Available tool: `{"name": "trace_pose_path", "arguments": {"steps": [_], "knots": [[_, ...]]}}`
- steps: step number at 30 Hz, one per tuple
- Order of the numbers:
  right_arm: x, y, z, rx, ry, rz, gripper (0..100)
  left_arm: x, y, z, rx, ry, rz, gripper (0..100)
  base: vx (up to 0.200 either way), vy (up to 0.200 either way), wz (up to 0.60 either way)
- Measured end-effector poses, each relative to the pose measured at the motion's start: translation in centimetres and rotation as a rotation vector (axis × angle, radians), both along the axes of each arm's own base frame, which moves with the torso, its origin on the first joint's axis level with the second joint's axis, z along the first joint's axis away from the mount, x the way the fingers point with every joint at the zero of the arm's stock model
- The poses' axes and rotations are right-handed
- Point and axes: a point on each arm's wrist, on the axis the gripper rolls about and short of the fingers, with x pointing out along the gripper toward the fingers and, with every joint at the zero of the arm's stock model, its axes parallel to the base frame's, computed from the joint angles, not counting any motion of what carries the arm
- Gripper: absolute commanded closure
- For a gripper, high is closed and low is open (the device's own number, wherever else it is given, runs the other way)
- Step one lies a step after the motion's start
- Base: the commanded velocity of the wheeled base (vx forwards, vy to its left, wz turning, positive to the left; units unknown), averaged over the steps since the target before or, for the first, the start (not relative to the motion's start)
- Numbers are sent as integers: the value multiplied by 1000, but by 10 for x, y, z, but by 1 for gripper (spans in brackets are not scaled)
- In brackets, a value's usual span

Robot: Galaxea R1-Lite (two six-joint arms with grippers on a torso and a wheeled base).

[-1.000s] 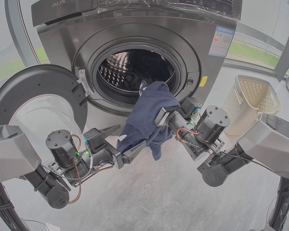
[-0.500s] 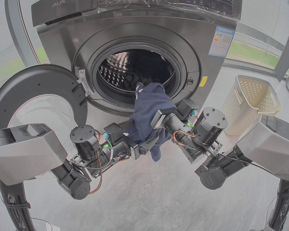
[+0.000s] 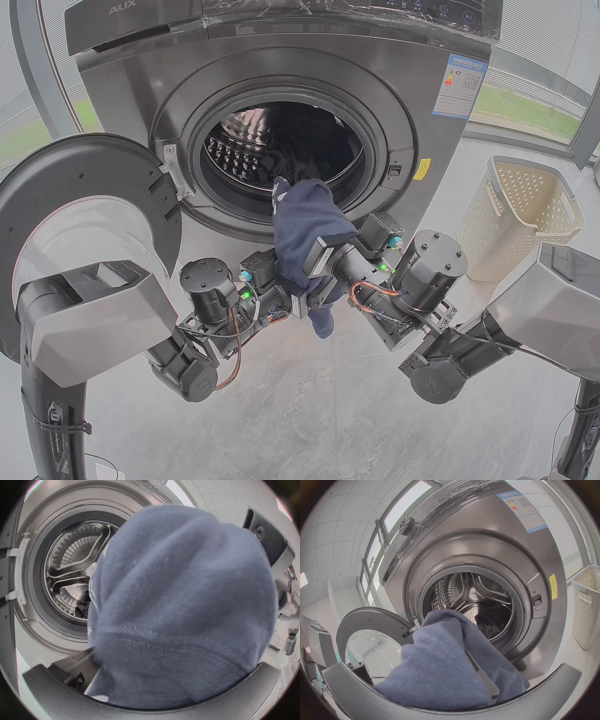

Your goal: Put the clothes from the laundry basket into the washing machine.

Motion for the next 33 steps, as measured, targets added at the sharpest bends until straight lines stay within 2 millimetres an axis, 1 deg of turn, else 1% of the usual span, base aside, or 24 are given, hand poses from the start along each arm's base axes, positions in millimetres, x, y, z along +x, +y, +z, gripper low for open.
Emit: {"name": "trace_pose_path", "arguments": {"steps": [4,7,13,18,24,29,33], "knots": [[-2,1,0,1,3,5,100,9,-5,-4,-13,-6,16,0,0,0,0],[-2,2,-1,1,4,7,100,11,-8,-10,-14,-5,15,0,0,0,0],[2,-1,-1,-1,5,-5,100,5,-11,-18,-4,14,0,0,0,0,0],[8,-6,-3,-3,6,-24,100,-5,-11,-18,5,28,-16,0,0,0,0],[11,-8,-5,-7,9,-32,100,-16,-13,-15,10,36,-39,0,0,0,0],[12,-8,-7,-8,12,-35,100,-14,-17,-14,2,29,-40,0,0,0,0],[9,-5,-8,-11,15,-25,100,-7,-22,-16,-16,23,-33,0,0,0,0]]}}
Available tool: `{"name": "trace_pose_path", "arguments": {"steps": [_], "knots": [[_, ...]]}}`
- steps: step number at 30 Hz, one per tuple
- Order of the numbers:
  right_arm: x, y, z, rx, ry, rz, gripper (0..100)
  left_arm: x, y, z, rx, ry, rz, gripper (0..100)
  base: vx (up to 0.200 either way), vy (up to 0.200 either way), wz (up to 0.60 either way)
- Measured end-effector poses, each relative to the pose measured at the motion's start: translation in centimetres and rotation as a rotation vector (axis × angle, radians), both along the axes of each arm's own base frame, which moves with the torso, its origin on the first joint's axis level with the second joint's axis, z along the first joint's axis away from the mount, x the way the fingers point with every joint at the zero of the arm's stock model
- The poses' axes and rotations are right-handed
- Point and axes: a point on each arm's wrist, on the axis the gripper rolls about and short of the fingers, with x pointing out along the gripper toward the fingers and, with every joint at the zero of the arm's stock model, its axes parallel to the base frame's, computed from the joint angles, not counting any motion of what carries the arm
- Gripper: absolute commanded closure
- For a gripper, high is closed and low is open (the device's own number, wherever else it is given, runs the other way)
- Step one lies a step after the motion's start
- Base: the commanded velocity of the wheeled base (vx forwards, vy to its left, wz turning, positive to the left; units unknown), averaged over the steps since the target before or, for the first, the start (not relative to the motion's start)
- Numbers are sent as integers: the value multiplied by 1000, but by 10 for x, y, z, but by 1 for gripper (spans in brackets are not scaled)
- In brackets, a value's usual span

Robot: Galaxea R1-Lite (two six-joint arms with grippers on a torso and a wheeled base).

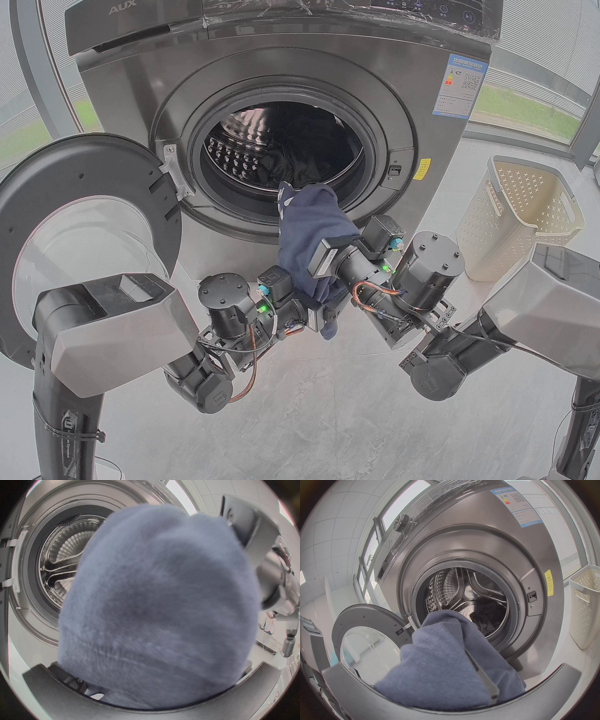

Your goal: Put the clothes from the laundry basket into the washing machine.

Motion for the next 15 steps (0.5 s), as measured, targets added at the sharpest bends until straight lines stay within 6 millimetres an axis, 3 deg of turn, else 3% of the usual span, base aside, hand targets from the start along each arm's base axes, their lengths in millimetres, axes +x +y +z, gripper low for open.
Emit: {"name": "trace_pose_path", "arguments": {"steps": [11,12,15], "knots": [[-5,4,1,13,8,7,100,23,-6,-10,-38,-11,88,0,0,0,0],[-6,4,1,13,8,6,100,25,-5,-11,-41,-11,95,100,0,0,0],[-6,4,2,18,9,6,100,31,-3,-10,-63,-14,131,100,0,0,0]]}}
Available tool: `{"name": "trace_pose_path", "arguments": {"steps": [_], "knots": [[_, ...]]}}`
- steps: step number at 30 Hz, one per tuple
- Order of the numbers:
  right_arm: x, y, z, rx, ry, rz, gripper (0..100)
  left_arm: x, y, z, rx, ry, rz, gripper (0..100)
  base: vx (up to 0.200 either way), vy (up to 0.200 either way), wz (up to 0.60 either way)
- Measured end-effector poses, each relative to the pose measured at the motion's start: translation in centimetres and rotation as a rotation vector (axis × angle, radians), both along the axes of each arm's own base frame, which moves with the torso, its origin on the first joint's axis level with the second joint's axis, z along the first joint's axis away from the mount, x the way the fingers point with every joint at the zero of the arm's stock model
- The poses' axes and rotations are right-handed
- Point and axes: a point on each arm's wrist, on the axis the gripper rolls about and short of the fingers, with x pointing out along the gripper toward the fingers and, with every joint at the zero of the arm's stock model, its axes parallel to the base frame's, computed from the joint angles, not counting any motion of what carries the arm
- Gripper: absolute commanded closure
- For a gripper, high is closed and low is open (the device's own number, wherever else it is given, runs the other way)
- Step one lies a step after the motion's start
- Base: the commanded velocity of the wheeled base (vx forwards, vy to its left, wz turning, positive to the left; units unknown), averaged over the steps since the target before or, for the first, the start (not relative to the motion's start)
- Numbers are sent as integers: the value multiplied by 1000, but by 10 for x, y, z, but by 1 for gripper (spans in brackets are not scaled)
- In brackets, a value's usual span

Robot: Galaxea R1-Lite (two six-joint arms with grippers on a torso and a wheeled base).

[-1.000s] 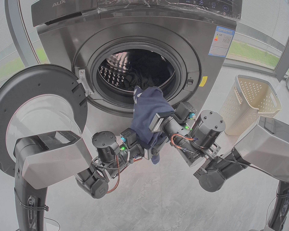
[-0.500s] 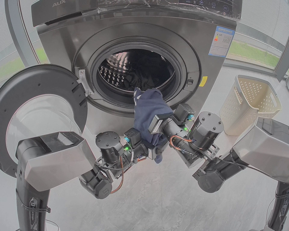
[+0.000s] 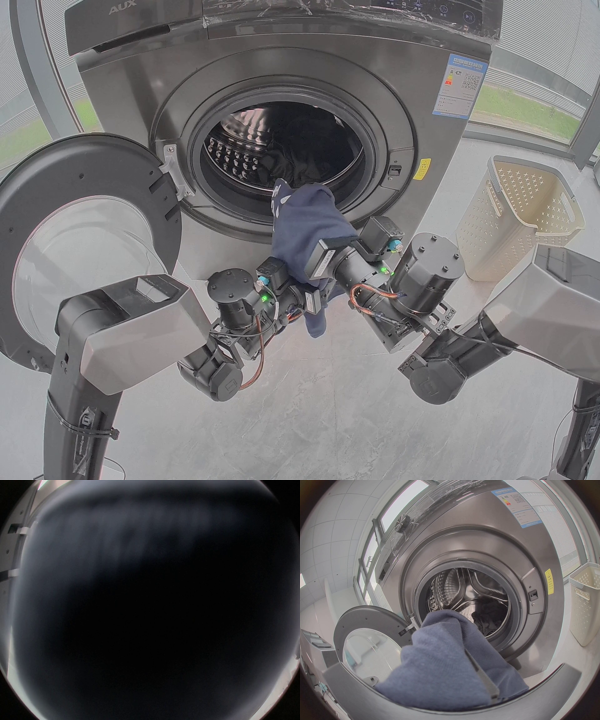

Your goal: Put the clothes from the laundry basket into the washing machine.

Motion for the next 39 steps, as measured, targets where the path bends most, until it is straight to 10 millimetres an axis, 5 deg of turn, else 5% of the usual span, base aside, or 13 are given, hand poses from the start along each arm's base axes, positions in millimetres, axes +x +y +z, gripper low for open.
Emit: {"name": "trace_pose_path", "arguments": {"steps": [14,23,34,35,39], "knots": [[1,-16,-1,2,22,-28,100,9,13,27,-94,-33,73,100,0,0,0],[16,-45,-9,-8,67,-110,100,-9,29,62,-130,-56,81,100,0,0,0],[17,-50,-16,-19,82,-123,100,-23,34,84,-156,-78,70,100,0,0,0],[17,-50,-17,-20,82,-121,0,-23,34,85,-157,-80,70,100,0,0,0],[15,-50,-17,-25,86,-118,0,-25,36,89,-165,-87,73,100,0,0,0]]}}
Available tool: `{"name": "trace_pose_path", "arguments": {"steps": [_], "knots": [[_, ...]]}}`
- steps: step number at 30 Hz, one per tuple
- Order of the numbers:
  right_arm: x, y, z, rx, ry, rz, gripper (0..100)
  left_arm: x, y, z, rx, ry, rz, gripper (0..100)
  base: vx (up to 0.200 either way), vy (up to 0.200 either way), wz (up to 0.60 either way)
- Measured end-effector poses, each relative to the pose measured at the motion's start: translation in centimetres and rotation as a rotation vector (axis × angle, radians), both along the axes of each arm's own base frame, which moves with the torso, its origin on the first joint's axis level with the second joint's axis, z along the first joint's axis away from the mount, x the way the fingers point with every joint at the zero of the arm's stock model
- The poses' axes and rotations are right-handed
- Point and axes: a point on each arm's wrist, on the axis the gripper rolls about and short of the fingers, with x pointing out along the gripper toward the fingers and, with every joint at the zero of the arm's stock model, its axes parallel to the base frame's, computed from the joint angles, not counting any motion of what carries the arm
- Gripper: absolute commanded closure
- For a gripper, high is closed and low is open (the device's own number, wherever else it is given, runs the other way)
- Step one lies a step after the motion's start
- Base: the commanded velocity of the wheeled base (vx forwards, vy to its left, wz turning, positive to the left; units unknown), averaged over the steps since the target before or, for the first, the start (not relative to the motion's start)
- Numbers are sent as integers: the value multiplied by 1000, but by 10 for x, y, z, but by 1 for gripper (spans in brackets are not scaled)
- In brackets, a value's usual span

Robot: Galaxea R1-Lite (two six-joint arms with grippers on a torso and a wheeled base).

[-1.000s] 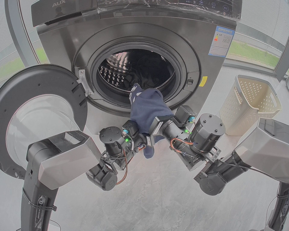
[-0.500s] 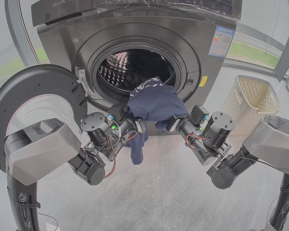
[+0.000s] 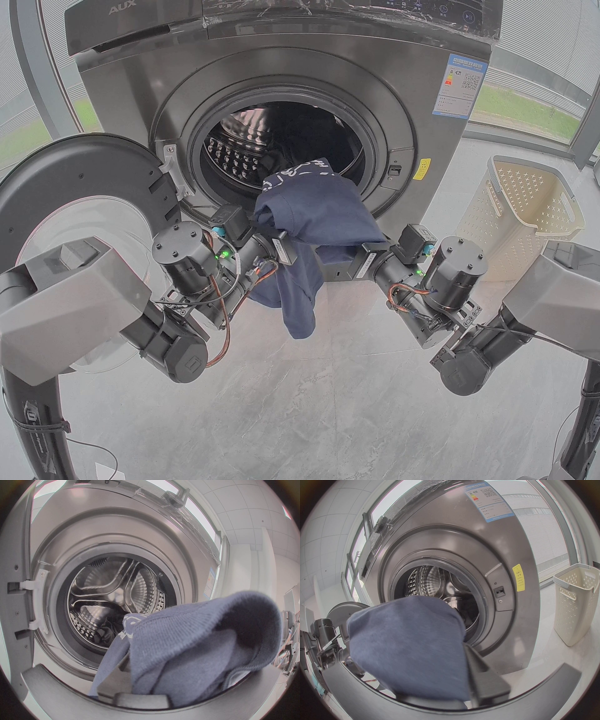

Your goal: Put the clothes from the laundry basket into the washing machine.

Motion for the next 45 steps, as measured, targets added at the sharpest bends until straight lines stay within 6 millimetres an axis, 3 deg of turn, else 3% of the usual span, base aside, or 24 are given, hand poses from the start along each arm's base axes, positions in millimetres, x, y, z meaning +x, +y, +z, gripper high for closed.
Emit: {"name": "trace_pose_path", "arguments": {"steps": [6,13,20,33,45], "knots": [[-14,-8,-15,-73,49,34,0,-8,5,2,4,10,-3,100,0,0,0],[-61,-27,-45,-228,172,151,0,-29,20,-6,35,86,-16,100,0,0,0],[-93,-37,-49,-293,212,220,0,-62,43,-11,75,162,-24,100,0,0,0],[-78,-54,-37,-232,191,105,0,-90,65,-15,139,200,-81,100,0,0,0],[-70,-54,-30,-200,169,87,0,-88,76,-18,156,212,-49,100,67,0,0]]}}
